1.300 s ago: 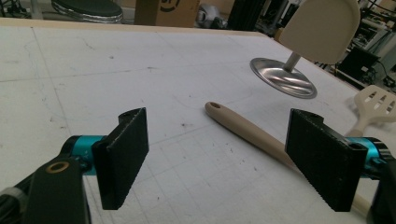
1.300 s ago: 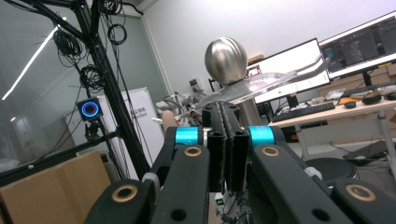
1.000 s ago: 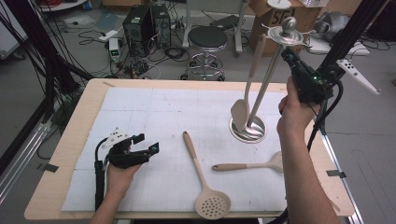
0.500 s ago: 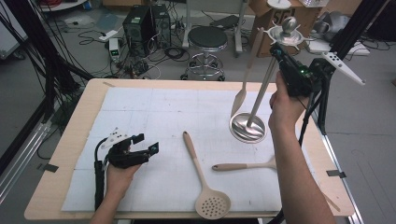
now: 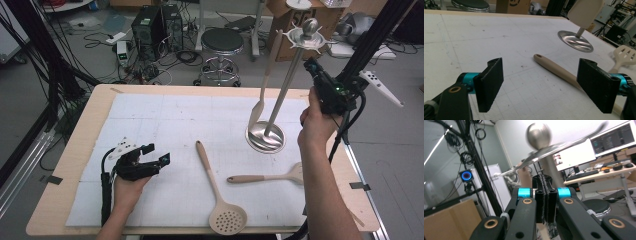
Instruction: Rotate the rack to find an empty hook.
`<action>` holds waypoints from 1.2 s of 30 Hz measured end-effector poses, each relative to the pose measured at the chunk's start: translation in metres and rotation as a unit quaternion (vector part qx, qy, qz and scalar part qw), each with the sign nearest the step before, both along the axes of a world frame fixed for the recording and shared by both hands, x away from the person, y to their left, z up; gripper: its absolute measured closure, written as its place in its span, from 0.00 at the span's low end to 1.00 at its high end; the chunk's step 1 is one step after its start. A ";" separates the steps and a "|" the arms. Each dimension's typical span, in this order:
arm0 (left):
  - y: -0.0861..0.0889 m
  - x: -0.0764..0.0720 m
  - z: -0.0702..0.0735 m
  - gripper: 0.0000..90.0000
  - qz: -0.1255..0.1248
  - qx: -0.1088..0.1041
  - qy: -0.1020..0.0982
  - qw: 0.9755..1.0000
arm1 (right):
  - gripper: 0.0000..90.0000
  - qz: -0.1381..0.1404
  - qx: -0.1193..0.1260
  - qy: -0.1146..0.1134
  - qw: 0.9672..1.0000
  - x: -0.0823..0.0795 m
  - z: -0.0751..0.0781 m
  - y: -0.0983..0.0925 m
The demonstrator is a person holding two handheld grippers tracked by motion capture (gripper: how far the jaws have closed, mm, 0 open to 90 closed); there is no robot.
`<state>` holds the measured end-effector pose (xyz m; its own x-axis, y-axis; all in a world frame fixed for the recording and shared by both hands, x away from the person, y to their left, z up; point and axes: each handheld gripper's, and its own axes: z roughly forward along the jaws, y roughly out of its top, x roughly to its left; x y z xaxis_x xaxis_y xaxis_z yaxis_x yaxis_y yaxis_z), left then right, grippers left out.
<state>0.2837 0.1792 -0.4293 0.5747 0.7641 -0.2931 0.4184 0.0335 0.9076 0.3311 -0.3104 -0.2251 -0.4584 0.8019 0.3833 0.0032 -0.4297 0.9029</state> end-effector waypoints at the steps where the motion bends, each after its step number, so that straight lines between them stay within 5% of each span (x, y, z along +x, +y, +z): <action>1: 0.000 0.000 0.000 0.25 0.000 0.000 0.000 1.000 | 1.00 -0.004 0.004 -0.001 1.000 -0.001 0.001 -0.003; 10: 0.000 0.000 -0.001 0.25 -0.002 0.001 0.002 1.000 | 1.00 -0.011 0.006 -0.015 1.000 -0.004 0.015 -0.012; 36: 0.000 0.001 -0.001 0.25 -0.003 0.000 0.001 1.000 | 1.00 0.008 -0.022 -0.017 1.000 -0.004 0.019 0.026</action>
<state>0.2844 0.1788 -0.4300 0.5783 0.7608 -0.2946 0.4200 0.0319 0.9070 0.3273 -0.2847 -0.2064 -0.4830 0.8102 0.3322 -0.0216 -0.3903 0.9205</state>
